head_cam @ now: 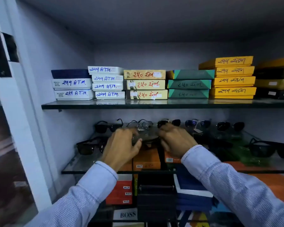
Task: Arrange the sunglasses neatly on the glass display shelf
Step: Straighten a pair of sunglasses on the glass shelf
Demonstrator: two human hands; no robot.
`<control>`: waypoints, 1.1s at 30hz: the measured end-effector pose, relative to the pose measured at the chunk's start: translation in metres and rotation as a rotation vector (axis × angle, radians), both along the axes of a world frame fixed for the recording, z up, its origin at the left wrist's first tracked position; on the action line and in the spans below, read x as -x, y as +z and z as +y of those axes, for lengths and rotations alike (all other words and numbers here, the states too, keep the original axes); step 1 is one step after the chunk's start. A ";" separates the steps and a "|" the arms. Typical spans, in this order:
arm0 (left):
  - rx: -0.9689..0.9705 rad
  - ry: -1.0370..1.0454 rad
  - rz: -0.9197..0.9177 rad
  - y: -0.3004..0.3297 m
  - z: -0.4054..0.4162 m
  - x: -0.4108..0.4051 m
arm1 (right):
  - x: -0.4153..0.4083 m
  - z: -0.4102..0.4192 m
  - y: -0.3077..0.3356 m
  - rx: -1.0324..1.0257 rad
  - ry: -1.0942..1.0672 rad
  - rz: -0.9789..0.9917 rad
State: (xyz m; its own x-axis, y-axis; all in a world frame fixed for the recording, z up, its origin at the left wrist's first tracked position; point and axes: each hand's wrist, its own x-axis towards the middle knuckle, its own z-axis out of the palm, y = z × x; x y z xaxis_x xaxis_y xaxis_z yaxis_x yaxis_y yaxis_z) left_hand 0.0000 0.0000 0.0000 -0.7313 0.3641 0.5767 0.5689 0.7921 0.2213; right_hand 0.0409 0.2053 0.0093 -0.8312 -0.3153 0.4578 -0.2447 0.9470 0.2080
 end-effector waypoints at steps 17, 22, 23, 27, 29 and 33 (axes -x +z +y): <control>-0.057 -0.077 -0.145 -0.009 0.004 0.049 | 0.054 0.007 -0.006 0.532 -0.152 -0.085; -0.163 -0.030 -0.145 0.010 -0.010 0.050 | 0.048 -0.006 0.004 0.529 -0.218 -0.075; -0.184 -0.009 -0.164 0.013 -0.013 0.051 | 0.047 -0.007 0.006 0.531 -0.239 -0.095; -0.283 0.051 -0.308 0.023 -0.022 0.056 | 0.048 -0.009 0.017 0.615 -0.305 -0.152; -0.279 0.051 -0.327 0.026 -0.025 0.059 | 0.050 -0.010 0.020 0.637 -0.332 -0.163; -0.214 0.078 -0.323 0.022 -0.025 0.063 | 0.055 -0.015 0.019 0.616 -0.394 -0.211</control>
State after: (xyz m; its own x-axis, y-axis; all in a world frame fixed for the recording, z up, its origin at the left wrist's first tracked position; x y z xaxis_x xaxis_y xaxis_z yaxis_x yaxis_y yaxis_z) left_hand -0.0627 -0.0254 0.0221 -0.9081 0.1974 0.3694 0.3834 0.7468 0.5435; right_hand -0.0144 0.1906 0.0284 -0.9190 0.2835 0.2739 0.1592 0.9026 -0.3999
